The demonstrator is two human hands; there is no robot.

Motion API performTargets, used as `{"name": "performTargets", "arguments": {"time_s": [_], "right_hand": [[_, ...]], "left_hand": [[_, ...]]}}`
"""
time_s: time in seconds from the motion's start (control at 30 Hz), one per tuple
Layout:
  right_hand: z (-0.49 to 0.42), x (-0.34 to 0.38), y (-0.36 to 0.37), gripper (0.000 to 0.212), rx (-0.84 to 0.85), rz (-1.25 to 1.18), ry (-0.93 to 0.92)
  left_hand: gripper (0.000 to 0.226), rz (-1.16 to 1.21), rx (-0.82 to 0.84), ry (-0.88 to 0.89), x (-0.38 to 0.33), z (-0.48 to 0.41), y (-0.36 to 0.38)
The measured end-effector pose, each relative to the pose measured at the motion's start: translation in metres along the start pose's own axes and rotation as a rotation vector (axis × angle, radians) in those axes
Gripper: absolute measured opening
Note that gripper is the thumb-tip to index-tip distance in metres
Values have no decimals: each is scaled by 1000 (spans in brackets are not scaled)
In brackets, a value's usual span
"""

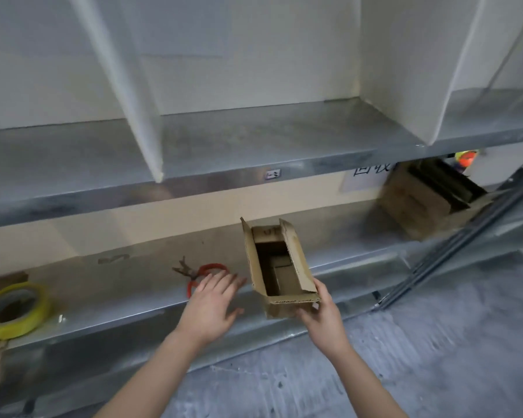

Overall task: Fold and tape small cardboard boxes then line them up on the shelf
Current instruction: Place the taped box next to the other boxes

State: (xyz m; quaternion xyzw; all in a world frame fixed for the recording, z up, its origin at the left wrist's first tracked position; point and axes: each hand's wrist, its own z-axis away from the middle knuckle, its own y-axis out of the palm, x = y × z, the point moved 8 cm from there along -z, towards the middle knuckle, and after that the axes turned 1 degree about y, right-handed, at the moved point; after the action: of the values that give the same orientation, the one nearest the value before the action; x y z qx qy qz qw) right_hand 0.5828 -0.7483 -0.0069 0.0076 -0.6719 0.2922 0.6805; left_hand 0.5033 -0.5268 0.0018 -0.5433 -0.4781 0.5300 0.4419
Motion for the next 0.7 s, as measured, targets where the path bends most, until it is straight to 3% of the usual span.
{"name": "performTargets", "arguments": {"time_s": [0.23, 0.5, 0.7], "right_hand": [[-41, -40, -134, 68, -41, 35, 37], [-106, -75, -237, 66, -67, -71, 66], [-157, -102, -305, 70, -88, -1, 100]], "left_hand": [[63, 27, -3, 68, -113, -87, 18], [66, 43, 48, 140, -182, -205, 34], [65, 74, 61, 163, -243, -285, 47]]}}
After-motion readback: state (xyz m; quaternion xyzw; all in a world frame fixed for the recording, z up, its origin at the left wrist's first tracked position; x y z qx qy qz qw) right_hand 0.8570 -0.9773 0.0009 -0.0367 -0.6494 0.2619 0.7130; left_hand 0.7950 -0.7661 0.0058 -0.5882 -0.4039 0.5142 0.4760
